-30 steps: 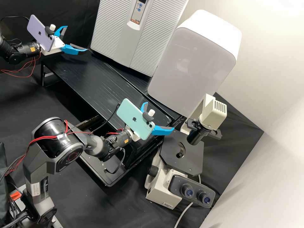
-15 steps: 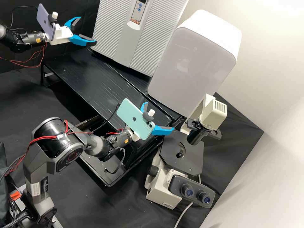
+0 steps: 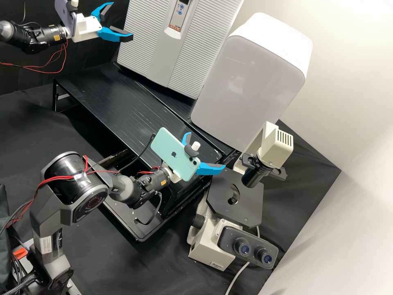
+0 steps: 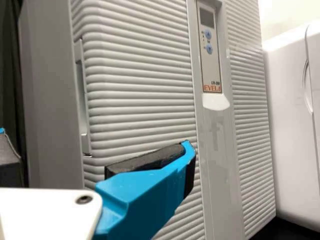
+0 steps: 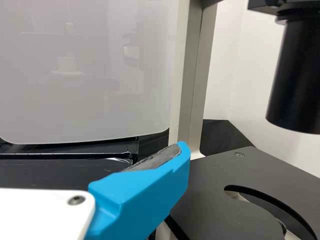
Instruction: Open the incubator door
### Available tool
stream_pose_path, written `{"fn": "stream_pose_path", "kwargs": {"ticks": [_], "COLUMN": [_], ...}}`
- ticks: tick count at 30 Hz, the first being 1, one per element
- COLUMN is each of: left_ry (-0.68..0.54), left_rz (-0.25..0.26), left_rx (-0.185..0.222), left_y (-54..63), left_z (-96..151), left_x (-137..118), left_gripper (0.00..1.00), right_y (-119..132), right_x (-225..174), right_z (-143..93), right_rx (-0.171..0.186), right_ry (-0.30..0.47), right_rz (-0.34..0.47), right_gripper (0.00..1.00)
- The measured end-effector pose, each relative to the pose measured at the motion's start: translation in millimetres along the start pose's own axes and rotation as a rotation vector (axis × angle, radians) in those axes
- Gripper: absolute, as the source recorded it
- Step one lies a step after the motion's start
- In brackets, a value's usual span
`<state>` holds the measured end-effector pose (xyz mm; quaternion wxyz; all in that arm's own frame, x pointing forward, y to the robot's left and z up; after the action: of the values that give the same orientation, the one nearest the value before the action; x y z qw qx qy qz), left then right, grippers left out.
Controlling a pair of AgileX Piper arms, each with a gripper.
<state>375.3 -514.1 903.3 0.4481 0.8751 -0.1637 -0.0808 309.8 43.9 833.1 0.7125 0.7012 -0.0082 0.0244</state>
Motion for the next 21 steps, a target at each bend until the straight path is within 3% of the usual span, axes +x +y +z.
{"fn": "stream_pose_path", "kwargs": {"ticks": [8, 21], "left_ry": [-0.032, -0.074], "left_rz": [0.009, 0.016], "left_rx": [-0.016, 0.018], "left_y": [10.3, 24.8], "left_z": [8.3, 23.1], "left_x": [24.9, 43.1], "left_gripper": [1.0, 1.0], "right_y": [0.0, 0.0], "right_x": [0.0, 0.0], "right_z": [0.0, 0.0], "right_rx": [0.0, 0.0], "right_ry": [0.0, 0.0], "right_rz": [0.0, 0.0], "right_gripper": [1.0, 1.0]}}
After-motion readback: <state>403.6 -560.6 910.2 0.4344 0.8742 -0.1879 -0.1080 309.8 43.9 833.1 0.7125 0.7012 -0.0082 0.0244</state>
